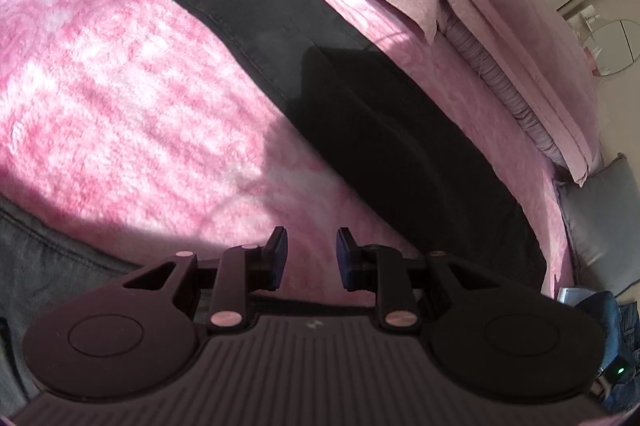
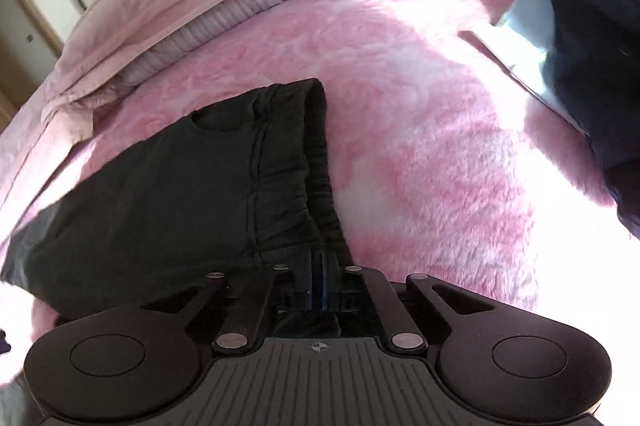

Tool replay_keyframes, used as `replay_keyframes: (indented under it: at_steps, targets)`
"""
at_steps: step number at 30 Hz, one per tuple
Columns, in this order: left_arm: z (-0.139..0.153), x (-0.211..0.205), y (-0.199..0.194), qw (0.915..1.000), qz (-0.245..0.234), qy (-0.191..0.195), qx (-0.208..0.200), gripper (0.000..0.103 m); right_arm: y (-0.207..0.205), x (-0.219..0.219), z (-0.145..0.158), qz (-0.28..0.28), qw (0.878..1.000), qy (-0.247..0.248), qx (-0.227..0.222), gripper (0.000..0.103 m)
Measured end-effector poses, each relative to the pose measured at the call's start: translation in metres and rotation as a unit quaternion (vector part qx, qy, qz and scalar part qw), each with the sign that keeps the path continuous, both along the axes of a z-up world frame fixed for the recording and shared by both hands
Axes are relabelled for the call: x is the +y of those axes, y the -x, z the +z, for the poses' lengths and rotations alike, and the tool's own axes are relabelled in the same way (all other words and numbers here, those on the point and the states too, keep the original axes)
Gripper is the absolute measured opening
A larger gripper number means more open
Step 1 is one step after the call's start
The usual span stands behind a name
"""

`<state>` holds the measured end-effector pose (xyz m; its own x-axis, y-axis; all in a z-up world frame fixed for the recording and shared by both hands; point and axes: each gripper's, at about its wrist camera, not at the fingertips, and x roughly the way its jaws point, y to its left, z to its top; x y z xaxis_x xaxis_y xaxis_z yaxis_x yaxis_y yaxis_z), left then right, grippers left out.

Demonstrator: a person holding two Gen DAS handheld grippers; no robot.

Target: Fold clothes

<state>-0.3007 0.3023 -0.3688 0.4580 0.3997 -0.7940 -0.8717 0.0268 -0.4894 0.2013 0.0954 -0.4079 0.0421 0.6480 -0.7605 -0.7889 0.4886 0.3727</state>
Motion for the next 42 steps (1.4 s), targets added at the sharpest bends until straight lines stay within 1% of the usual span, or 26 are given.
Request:
replay_keyframes:
  at_steps: [1,3,4,7,9,13,14,15,16,17,19,21,22,23,25,27,28,29,31,33,34,36,37,38,40,42]
  targets:
    - [0.0,-0.002,0.002,1.0,0.0,-0.001,0.0,0.021,-0.002,0.002,0.005,-0.007,1.0,0.009,-0.002,0.013]
    - [0.0,-0.006,0.004,1.0,0.002,-0.001,-0.002,0.021,-0.005,-0.004,0.013,-0.019,1.0,0.007,0.013,0.037]
    - [0.001,-0.008,0.005,1.0,0.002,-0.001,-0.003,0.021,-0.008,-0.012,0.015,-0.019,0.999,-0.002,0.028,0.038]
    - [0.002,-0.014,0.009,1.0,0.003,-0.001,-0.007,0.021,-0.011,-0.027,0.014,0.002,0.998,-0.016,0.067,0.038]
    - [0.002,-0.018,0.012,0.9999,0.004,0.0,-0.01,0.021,-0.014,-0.022,0.009,0.028,0.996,-0.015,0.078,0.038]
    - [0.005,-0.022,0.014,1.0,0.001,-0.004,-0.008,0.021,-0.02,-0.008,-0.002,0.066,0.994,-0.011,0.083,0.037]
    - [0.006,-0.022,0.014,1.0,0.0,-0.005,-0.007,0.021,-0.022,-0.004,-0.004,0.075,0.994,-0.009,0.085,0.027]
    - [0.005,-0.023,0.015,1.0,0.0,-0.005,-0.006,0.021,-0.024,0.001,-0.004,0.075,0.994,0.005,0.08,0.006]
    - [0.005,-0.024,0.015,1.0,-0.001,-0.006,-0.003,0.021,-0.024,0.005,-0.001,0.077,0.994,0.013,0.077,0.004]
    - [0.005,-0.025,0.016,1.0,-0.002,-0.006,-0.001,0.021,-0.02,0.006,0.007,0.077,0.995,0.017,0.061,0.003]
    - [0.004,-0.027,0.017,1.0,-0.004,-0.007,0.003,0.021,-0.01,0.006,0.022,0.084,0.996,0.022,0.015,0.001]
    - [0.003,-0.029,0.018,0.9999,-0.006,-0.007,0.007,0.021,-0.01,0.003,0.014,0.053,0.998,0.035,0.005,0.001]
    - [0.002,-0.03,0.018,0.9999,-0.007,-0.008,0.009,0.021,-0.008,0.005,0.003,0.033,0.997,0.065,-0.034,0.0]
    - [0.002,-0.031,0.019,0.9999,-0.008,-0.008,0.011,0.021,-0.006,0.008,-0.01,0.013,0.992,0.099,-0.08,0.0]
    - [0.001,-0.033,0.02,0.9998,-0.01,-0.009,0.016,0.021,-0.014,0.0,-0.012,-0.02,0.996,0.069,-0.043,0.0]
    - [0.0,-0.035,0.021,0.9997,-0.012,-0.009,0.02,0.021,-0.019,-0.009,0.001,-0.02,0.998,0.036,0.051,0.0]
    - [0.0,-0.037,0.021,0.9997,-0.013,-0.01,0.02,0.021,-0.015,-0.015,0.011,-0.024,0.998,0.033,0.038,0.0]
    - [0.0,-0.039,0.021,0.9997,-0.014,-0.01,0.02,0.021,-0.008,-0.021,0.023,-0.029,0.999,0.032,0.013,0.0]
    - [0.0,-0.042,0.022,0.9996,-0.017,-0.011,0.019,0.021,0.008,-0.034,0.037,-0.026,0.999,0.038,-0.023,0.016]
    - [-0.001,-0.046,0.022,0.9996,-0.02,-0.011,0.018,0.021,0.028,-0.045,0.042,-0.01,0.999,0.039,-0.025,0.023]
    - [-0.001,-0.048,0.022,0.9995,-0.022,-0.011,0.017,0.021,0.038,-0.047,0.04,0.008,0.999,0.038,-0.024,0.023]
    - [-0.002,-0.051,0.021,0.9992,-0.032,-0.014,0.021,0.021,0.059,-0.042,0.031,0.069,0.995,0.054,-0.048,0.023]
    - [-0.003,-0.053,0.021,0.9986,-0.04,-0.016,0.031,0.021,0.071,-0.039,0.024,0.095,0.99,0.07,-0.076,0.023]
    - [-0.003,-0.056,0.022,0.9978,-0.047,-0.019,0.042,0.021,0.079,-0.037,0.014,0.11,0.982,0.101,-0.113,0.023]
    - [-0.004,-0.062,0.027,0.9963,-0.058,-0.022,0.06,0.021,0.079,-0.049,0.007,0.1,0.982,0.1,-0.121,0.023]
    - [-0.003,-0.072,0.048,0.9961,-0.049,-0.022,0.069,0.021,0.073,-0.056,0.013,0.062,0.987,0.112,-0.098,0.023]
